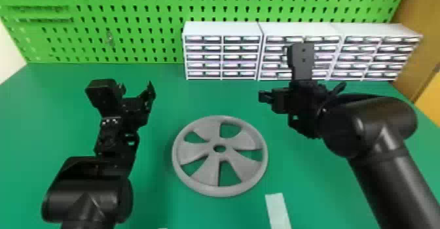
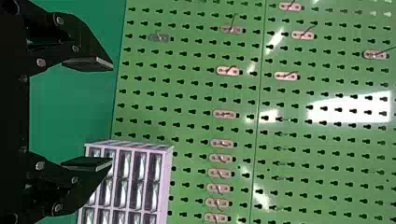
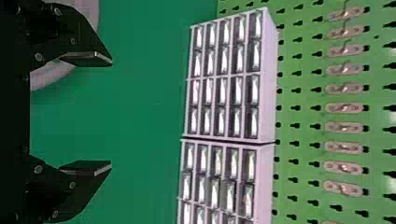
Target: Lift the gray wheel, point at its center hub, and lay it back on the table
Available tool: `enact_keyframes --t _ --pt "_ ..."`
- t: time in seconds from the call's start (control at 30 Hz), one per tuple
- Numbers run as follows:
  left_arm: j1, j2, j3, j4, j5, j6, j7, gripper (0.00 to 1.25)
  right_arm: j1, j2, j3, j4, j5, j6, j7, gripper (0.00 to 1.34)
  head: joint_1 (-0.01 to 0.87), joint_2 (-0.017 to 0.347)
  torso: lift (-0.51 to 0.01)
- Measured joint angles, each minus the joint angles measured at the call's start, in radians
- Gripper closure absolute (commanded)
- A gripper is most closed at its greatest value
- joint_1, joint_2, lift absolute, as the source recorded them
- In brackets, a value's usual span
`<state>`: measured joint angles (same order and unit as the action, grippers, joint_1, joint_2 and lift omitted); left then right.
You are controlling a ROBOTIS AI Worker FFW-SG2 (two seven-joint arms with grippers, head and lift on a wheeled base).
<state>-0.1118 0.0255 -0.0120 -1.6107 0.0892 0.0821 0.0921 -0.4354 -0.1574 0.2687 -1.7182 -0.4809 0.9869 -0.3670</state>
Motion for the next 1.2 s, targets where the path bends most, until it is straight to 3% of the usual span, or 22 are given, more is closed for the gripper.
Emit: enact_keyframes --t 0.23,0.53,0.93,1.2 --pt "0.007 0.031 -0.022 -0.059 -0.025 0.045 0.037 0.52 -0.050 -0.016 -0.012 0.075 -0.220 0.122 -0.099 0.48 0.692 0.048 -0.096" --pt "0.003 0.093 -0.081 -0.085 0.003 0.068 0.084 0.52 -0.080 -0.019 -0.016 0.188 -0.380 0.178 -0.160 0.48 0.692 0.048 -0.096" --pt "0.002 0.115 -0.101 -0.117 -0.019 0.108 0.087 0.52 -0.142 -0.054 0.029 0.301 -0.493 0.202 -0.173 0.47 0.692 0.048 -0.096" --pt "0.022 0.131 -0.089 -0.148 -0.025 0.126 0.088 0.52 -0.169 -0.067 0.083 0.345 -0.524 0.201 -0.173 0.47 0.692 0.048 -0.096"
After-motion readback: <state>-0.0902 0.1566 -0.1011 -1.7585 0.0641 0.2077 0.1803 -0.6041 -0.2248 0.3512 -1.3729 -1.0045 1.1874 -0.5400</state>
